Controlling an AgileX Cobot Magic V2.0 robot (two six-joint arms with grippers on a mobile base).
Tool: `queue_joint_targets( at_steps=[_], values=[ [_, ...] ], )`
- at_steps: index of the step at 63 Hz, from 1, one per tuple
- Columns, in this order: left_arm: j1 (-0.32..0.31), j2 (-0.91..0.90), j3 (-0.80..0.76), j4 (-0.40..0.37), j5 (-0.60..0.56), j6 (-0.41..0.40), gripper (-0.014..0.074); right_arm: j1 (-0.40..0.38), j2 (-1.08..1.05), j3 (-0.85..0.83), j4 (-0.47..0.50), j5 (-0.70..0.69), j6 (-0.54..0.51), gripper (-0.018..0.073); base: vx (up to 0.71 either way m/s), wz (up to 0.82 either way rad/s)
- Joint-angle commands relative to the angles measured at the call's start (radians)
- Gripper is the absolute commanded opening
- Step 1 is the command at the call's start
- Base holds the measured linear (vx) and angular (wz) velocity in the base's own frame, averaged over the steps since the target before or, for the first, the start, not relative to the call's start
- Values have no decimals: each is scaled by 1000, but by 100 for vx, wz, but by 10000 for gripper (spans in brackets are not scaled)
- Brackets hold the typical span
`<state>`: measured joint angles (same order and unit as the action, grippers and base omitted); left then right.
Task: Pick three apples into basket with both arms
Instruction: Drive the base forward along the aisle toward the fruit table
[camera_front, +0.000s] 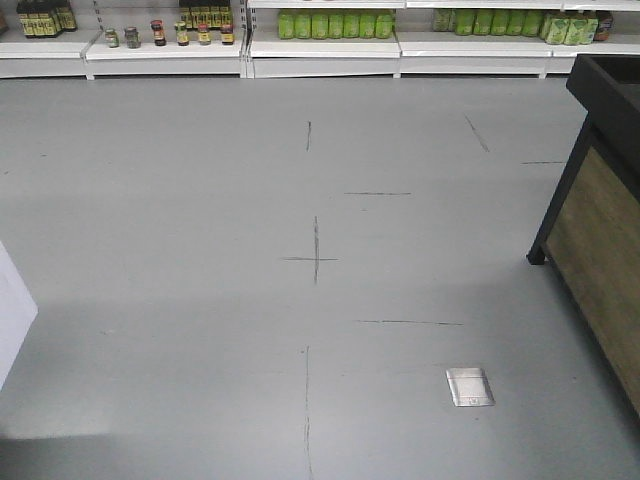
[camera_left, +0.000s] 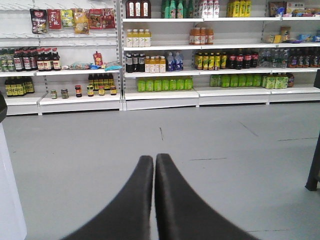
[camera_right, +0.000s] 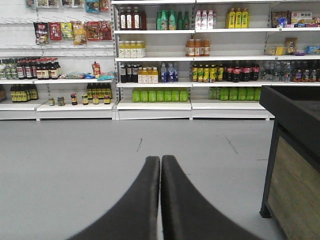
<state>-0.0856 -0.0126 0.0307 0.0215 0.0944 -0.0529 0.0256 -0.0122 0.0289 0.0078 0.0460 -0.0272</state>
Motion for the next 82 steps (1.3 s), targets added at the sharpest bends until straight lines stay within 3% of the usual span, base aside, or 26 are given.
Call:
queue_joint_targets(
  at_steps=[1,82],
  values=[
    [-1,-1,-5,-9,-77,-6,-6,-3,-1,11,-8,-77,1,-8,11,-2],
    [-1,-1,-5,-9,-77,-6,-6,-3,-1,11,-8,-78,1,-8,5,-1]
  ],
)
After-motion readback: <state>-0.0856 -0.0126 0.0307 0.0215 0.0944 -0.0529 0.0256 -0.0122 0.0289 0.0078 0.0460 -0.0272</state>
